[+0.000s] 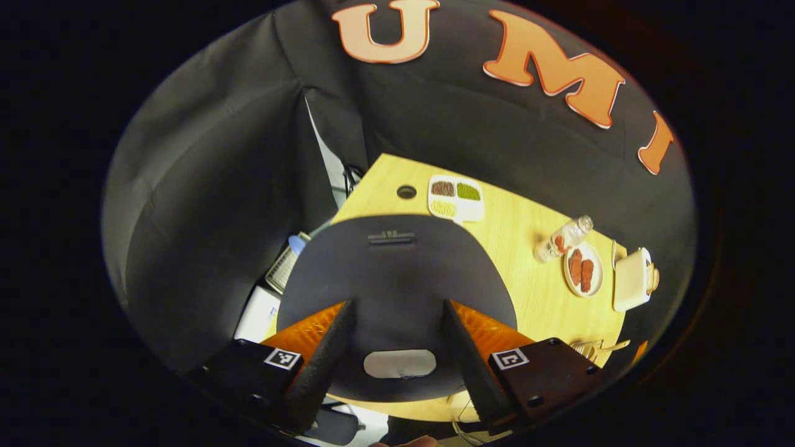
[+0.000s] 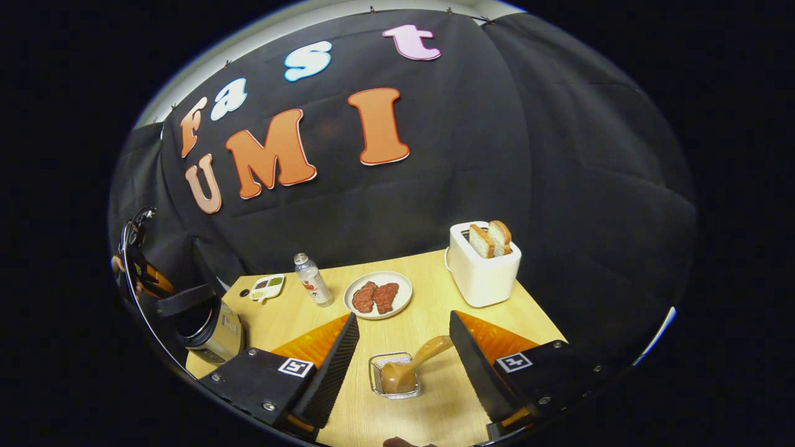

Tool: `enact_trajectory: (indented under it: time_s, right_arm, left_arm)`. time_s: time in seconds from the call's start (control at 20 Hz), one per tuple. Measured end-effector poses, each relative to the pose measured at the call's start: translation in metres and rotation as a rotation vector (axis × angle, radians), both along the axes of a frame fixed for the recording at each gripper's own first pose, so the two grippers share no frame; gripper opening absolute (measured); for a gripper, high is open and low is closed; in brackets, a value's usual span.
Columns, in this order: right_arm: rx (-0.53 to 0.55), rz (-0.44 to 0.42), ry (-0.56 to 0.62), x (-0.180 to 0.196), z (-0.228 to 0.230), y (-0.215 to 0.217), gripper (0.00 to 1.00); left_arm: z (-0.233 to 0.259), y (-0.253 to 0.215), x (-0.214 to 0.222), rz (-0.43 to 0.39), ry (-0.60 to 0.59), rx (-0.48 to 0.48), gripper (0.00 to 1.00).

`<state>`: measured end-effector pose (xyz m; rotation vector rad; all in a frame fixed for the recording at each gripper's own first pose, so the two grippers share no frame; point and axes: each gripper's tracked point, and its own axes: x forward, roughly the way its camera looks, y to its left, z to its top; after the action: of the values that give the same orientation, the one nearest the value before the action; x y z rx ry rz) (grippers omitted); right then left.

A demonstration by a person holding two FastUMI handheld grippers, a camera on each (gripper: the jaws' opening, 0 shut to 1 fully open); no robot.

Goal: Close the left gripper, press the button to open the rice cooker; take a wooden spoon from the chopstick holder with the right hand, scoop a spoonful of rice and pour it into the rice cooker, then put the wooden spoon back into the chopstick holder.

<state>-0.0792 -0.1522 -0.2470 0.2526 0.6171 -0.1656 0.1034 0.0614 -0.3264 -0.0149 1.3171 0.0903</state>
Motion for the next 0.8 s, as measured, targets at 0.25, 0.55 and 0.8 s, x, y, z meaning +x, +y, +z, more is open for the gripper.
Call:
enact_trajectory:
  time_s: [0.25,0.55,0.8]
  right_arm:
    - [-0.014,0.068,0.001,0.009,0.001,0.020,0.92]
    - [-0.014,0.128,-0.025,0.017,0.011,0.045,0.92]
    - [-0.031,0.220,-0.089,0.037,0.036,0.089,0.92]
  left_arm:
    - [-0.039,-0.002,-0.034,0.014,0.108,0.015,0.98]
    - [-0.043,-0.003,-0.033,0.018,0.056,0.021,0.98]
    - [-0.027,-0.001,-0.039,0.013,-0.213,0.070,0.94]
